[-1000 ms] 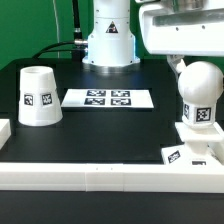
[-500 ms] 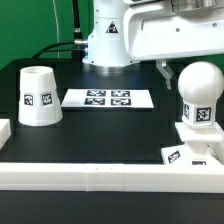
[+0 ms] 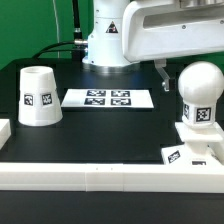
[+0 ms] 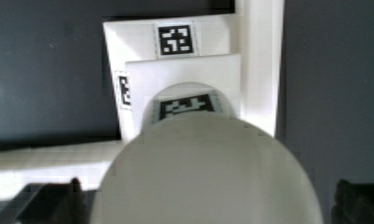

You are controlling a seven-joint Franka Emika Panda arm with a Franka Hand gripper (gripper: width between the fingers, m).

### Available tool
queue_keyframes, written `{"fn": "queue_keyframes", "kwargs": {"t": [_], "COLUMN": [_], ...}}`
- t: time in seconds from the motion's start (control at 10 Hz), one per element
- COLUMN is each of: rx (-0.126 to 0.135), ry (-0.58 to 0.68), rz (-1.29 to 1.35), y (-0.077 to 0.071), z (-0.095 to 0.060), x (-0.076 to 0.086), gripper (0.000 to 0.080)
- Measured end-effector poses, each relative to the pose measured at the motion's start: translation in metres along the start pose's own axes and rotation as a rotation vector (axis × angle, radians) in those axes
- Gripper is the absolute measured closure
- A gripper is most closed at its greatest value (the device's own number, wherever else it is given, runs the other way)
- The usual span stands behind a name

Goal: Assemble lamp

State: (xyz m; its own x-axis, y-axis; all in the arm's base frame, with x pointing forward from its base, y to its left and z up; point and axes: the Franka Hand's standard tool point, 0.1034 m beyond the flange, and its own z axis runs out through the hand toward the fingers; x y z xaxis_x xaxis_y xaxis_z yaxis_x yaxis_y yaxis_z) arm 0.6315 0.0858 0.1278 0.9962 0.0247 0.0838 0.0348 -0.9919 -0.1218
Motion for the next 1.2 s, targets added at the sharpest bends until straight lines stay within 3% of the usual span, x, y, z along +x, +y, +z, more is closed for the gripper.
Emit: {"fn": "queue_keyframes", "kwargs": {"t": [0.6,0.9,1.2], "rx": [-0.004,-0.05,-0.062], "ry": [-0.001,0.004,-0.009], "rz": [-0.359,-0.726,-0.908], "y": [0.0037,0.0013,-0.0002], "z": [0.0001,-0.0015,-0.0013], "x": [0.0001,0.0043,0.0037], "gripper": [0.01,0.01,0.01]}}
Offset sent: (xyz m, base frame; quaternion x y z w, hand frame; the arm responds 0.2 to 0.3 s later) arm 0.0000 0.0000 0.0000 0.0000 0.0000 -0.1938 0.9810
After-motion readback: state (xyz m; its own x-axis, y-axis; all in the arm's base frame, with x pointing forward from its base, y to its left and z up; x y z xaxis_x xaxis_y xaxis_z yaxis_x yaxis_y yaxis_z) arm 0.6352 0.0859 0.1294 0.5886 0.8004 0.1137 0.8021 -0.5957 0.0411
